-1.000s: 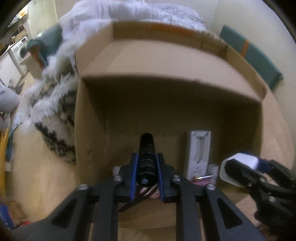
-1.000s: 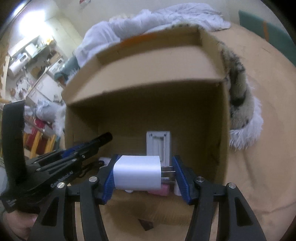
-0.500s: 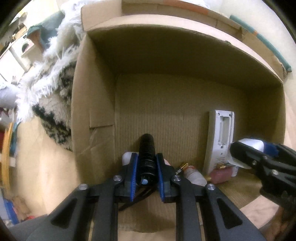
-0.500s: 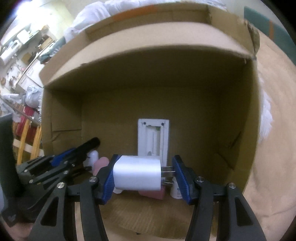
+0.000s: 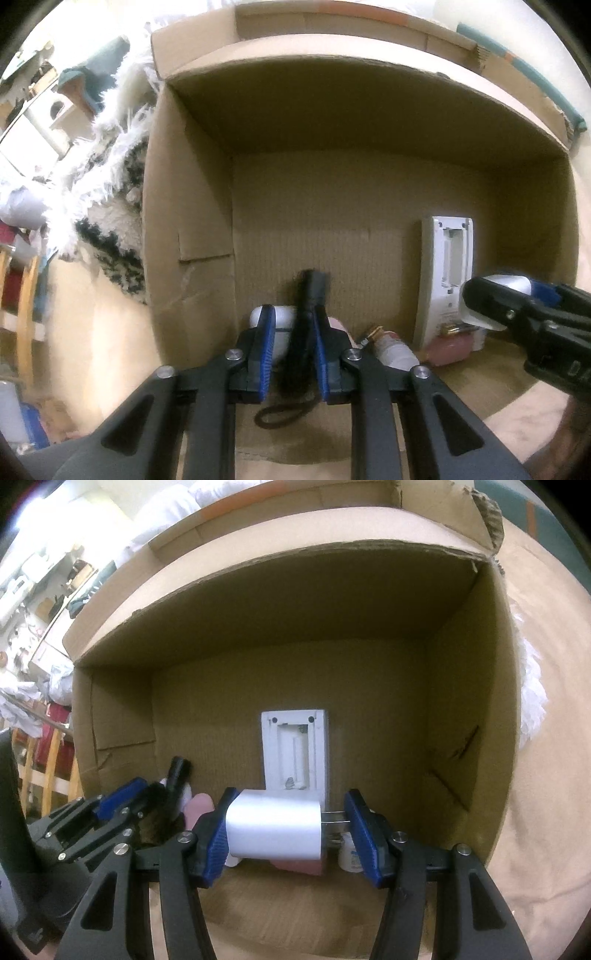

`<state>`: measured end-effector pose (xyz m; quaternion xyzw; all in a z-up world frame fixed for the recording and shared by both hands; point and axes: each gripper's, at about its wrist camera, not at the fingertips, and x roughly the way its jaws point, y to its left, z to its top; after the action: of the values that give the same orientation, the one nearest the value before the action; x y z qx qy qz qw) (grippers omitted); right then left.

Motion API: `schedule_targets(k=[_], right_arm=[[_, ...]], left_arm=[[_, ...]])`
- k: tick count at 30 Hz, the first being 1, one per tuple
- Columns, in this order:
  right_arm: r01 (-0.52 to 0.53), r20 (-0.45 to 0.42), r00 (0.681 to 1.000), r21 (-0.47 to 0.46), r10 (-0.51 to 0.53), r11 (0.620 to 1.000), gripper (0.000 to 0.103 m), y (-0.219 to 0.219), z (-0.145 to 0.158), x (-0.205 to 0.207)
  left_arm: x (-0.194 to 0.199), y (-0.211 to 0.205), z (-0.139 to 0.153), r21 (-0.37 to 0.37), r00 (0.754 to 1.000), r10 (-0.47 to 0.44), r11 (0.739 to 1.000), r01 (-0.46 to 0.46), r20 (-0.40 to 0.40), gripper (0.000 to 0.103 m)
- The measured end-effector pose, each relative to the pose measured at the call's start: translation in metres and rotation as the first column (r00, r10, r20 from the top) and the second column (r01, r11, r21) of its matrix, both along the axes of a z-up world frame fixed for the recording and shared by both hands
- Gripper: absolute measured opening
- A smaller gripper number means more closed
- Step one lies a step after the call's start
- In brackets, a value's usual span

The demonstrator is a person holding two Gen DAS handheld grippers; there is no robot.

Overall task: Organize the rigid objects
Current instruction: 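Carry the plug and flashlight into the box and open both tools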

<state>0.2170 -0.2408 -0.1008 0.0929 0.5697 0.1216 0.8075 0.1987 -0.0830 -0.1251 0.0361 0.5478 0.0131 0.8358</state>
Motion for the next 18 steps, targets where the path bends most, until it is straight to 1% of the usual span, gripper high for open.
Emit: schedule_targets(k=[2, 4, 5, 6, 10, 11, 13, 14, 15, 16, 17, 18], right_arm=[[0.008, 0.0, 1.0, 0.006, -0.008, 1.0, 0.061, -0.002, 0.0, 0.0], [0.014, 0.006, 1.0, 0.022, -0.014, 1.0, 0.061, -0.006, 0.002, 0.0], [0.016, 0.01, 1.0, 0.027, -0.017, 1.0, 0.061, -0.007, 0.003, 0.001], [0.02, 0.015, 1.0, 0.032, -0.02, 0.999, 0.061, -0.008, 0.003, 0.001], [0.028, 0.024, 0.999, 0.063, -0.03, 0.998, 0.062, -0.008, 0.007, 0.002], [0.03, 0.028, 0.999, 0.067, -0.031, 0.997, 0.067, -0.009, 0.008, 0.002], [0.026, 0.038, 0.999, 0.1, -0.029, 0.995, 0.068, -0.01, 0.012, 0.002], [0.027, 0.048, 0.998, 0.118, -0.033, 0.993, 0.072, -0.011, 0.015, 0.001], [0.031, 0.061, 0.997, 0.118, -0.039, 0.993, 0.075, -0.014, 0.019, 0.0], [0.035, 0.08, 0.996, 0.118, -0.045, 0.992, 0.081, -0.015, 0.023, 0.0], [0.041, 0.095, 0.994, 0.126, -0.053, 0.991, 0.091, -0.016, 0.026, -0.001], [0.048, 0.105, 0.992, 0.142, -0.063, 0.989, 0.096, -0.019, 0.029, -0.001]], left_arm=[[0.001, -0.001, -0.001, -0.01, 1.0, 0.006, 1.0, -0.006, -0.009, 0.024], [0.0, -0.002, 0.003, -0.017, 1.0, 0.013, 1.0, -0.013, -0.007, 0.035], [0.0, -0.003, 0.004, -0.02, 1.0, 0.016, 1.0, -0.016, -0.001, 0.046], [0.0, -0.003, 0.006, -0.02, 1.0, 0.017, 1.0, -0.017, 0.007, 0.053], [-0.007, -0.009, 0.015, -0.015, 0.999, 0.005, 1.0, -0.005, 0.043, 0.055], [-0.008, -0.011, 0.016, -0.015, 0.999, 0.004, 1.0, -0.003, 0.044, 0.056], [-0.008, -0.013, 0.018, -0.016, 0.999, 0.003, 1.0, -0.002, 0.041, 0.056], [-0.008, -0.015, 0.018, -0.016, 0.999, 0.004, 1.0, -0.004, 0.035, 0.056], [-0.006, -0.013, 0.019, -0.027, 1.0, 0.004, 1.0, -0.003, 0.025, 0.056], [-0.006, -0.011, 0.022, -0.04, 1.0, 0.002, 0.999, -0.001, 0.019, 0.056], [-0.005, -0.011, 0.023, -0.047, 1.0, 0.0, 0.999, 0.001, 0.014, 0.057], [-0.006, -0.01, 0.025, -0.05, 1.0, 0.0, 0.999, 0.001, 0.02, 0.057]])
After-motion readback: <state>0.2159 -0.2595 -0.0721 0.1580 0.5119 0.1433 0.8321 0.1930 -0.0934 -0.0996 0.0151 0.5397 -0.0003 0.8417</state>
